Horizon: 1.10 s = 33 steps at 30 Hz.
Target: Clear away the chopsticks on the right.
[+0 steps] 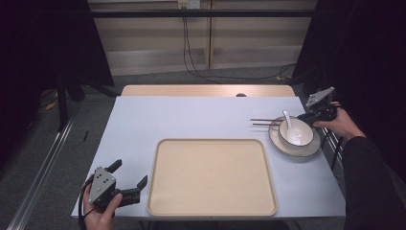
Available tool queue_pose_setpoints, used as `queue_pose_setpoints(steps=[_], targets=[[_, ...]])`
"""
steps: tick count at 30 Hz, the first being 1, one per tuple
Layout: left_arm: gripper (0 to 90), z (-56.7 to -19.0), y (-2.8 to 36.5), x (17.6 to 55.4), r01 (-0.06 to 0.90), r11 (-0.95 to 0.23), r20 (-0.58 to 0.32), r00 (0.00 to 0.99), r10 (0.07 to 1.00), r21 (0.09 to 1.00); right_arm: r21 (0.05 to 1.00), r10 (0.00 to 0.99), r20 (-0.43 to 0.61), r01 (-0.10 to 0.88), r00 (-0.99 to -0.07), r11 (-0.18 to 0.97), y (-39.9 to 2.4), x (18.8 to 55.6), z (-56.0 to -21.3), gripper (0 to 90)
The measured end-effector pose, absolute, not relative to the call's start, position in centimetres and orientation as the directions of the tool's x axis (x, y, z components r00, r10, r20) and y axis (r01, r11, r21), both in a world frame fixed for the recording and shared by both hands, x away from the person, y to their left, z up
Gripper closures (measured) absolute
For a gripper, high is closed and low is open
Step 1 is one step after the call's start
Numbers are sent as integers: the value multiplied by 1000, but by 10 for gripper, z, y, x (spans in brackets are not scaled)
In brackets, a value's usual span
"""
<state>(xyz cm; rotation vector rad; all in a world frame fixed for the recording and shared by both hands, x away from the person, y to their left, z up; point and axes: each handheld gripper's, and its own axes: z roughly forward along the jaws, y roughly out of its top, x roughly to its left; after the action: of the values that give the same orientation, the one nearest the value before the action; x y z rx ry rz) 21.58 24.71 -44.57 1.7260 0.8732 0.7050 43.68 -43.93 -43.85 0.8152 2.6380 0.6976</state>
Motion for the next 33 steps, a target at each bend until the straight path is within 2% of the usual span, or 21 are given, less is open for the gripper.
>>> queue_pose_setpoints(steps=[4,7,18,24,33], targets=[[16,-446,246,216,221,-202,44,564,825,954,515,588,-153,444,-794,733,-438,438,-439,747],[16,-446,247,216,217,-208,52,562,825,954,511,587,-126,455,-800,729,-436,439,-441,754],[16,-446,248,217,225,-215,56,554,830,950,496,606,-136,475,-784,727,-443,439,-441,841],[17,-447,248,217,228,-219,59,553,831,949,506,636,-128,502,-761,702,-447,436,-439,844],[17,-446,247,217,223,-209,53,553,832,952,578,708,-121,530,-696,620,-456,425,-426,844]])
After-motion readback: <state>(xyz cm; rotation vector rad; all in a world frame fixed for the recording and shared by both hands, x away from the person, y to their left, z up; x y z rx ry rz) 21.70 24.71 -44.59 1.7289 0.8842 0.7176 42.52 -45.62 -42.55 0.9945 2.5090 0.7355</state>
